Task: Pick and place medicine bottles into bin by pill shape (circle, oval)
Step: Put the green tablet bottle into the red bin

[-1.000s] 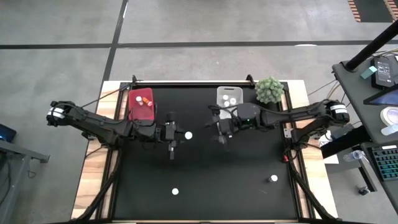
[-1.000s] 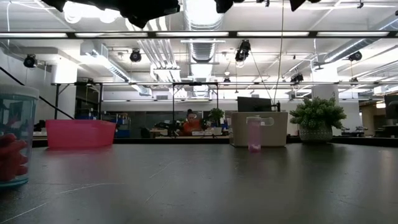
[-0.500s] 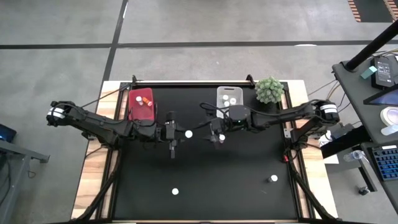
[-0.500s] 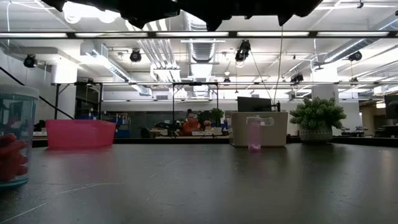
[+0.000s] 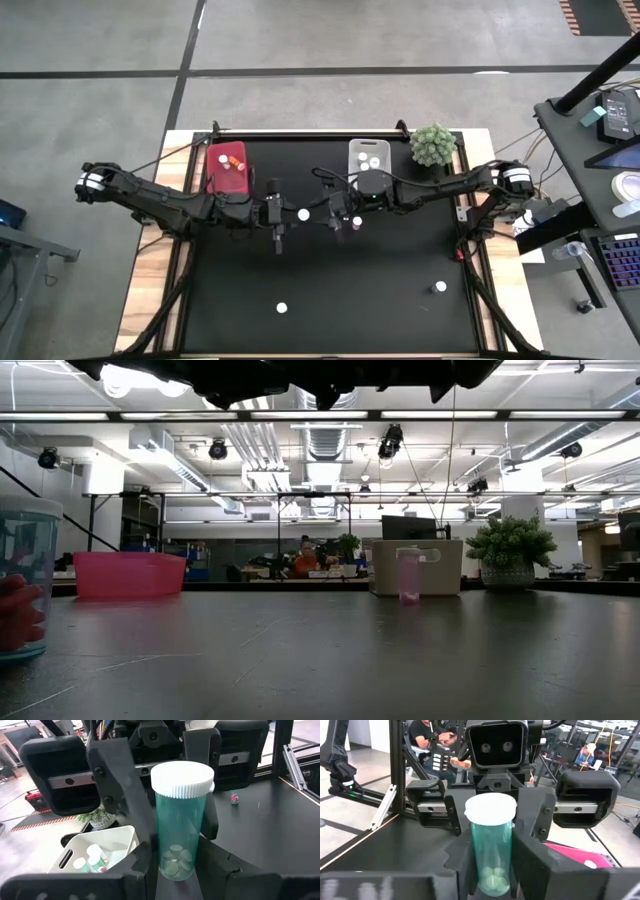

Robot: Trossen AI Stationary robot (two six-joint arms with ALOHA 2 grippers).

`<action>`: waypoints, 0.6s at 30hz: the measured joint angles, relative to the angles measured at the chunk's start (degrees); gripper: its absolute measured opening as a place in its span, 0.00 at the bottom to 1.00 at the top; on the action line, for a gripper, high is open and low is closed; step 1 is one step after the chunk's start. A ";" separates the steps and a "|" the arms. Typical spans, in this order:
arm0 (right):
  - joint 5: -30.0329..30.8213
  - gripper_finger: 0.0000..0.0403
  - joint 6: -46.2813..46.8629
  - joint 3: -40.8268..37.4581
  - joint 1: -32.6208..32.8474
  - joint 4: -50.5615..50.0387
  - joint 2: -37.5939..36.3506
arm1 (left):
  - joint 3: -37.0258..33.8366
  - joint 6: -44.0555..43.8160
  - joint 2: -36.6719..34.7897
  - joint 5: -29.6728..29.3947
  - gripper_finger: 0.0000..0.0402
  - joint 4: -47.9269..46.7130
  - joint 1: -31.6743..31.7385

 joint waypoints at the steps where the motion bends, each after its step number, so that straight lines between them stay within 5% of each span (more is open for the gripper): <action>1: 0.02 0.28 -0.01 -0.01 0.00 0.07 0.00 | 0.00 -0.02 0.00 0.00 0.22 0.06 0.01; 7: 0.03 0.21 -0.28 -0.07 0.00 -0.05 -0.11 | 0.00 -1.44 0.00 0.02 0.24 0.14 0.01; 18: 0.61 0.26 -1.05 -0.18 -0.40 -7.80 -2.17 | -0.07 -1.51 -3.30 0.02 0.46 -4.73 0.01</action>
